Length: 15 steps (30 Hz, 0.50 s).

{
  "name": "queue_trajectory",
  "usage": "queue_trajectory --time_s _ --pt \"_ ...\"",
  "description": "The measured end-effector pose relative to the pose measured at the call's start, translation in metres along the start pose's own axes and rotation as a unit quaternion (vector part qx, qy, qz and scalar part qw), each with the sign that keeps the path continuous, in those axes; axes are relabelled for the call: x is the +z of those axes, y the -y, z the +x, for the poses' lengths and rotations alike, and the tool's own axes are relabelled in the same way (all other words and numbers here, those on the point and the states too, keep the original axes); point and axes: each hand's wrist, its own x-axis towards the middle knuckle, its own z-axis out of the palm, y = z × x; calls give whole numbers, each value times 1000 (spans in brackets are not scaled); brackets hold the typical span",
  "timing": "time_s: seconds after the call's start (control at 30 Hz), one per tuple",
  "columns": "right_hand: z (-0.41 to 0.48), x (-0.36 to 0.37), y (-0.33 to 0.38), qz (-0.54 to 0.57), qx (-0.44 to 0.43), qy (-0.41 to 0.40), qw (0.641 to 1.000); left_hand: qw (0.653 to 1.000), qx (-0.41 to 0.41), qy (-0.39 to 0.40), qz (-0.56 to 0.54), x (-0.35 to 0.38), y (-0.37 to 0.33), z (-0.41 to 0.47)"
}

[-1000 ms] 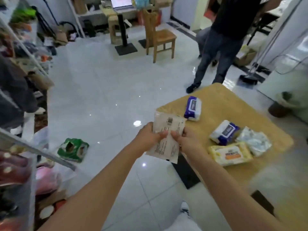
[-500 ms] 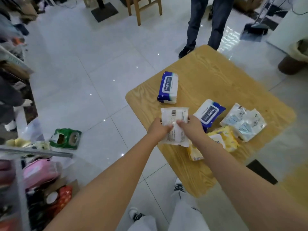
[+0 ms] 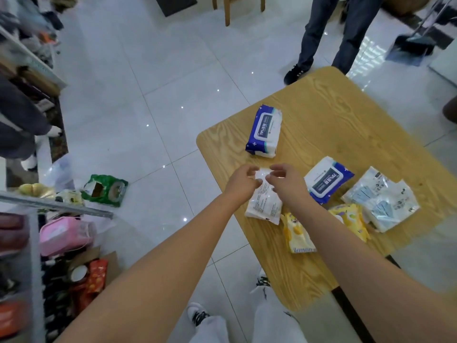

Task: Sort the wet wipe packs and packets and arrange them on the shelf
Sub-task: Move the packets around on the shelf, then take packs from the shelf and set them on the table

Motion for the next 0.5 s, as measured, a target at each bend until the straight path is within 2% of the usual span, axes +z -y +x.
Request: queue_trajectory --time_s 0.1,0.23,0.37,0.5 --pt "-13 0 33 56 -49 14 997 996 42 -32 -79 -35 -21 -24" --pt "-44 26 98 101 -138 77 982 981 101 -71 -152 -107 -34 -71" --pt "-86 95 173 95 -222 159 957 959 141 -183 -167 -203 -28 -139" --pt "-152 197 251 87 -302 265 912 919 165 -311 -175 -323 3 -222"
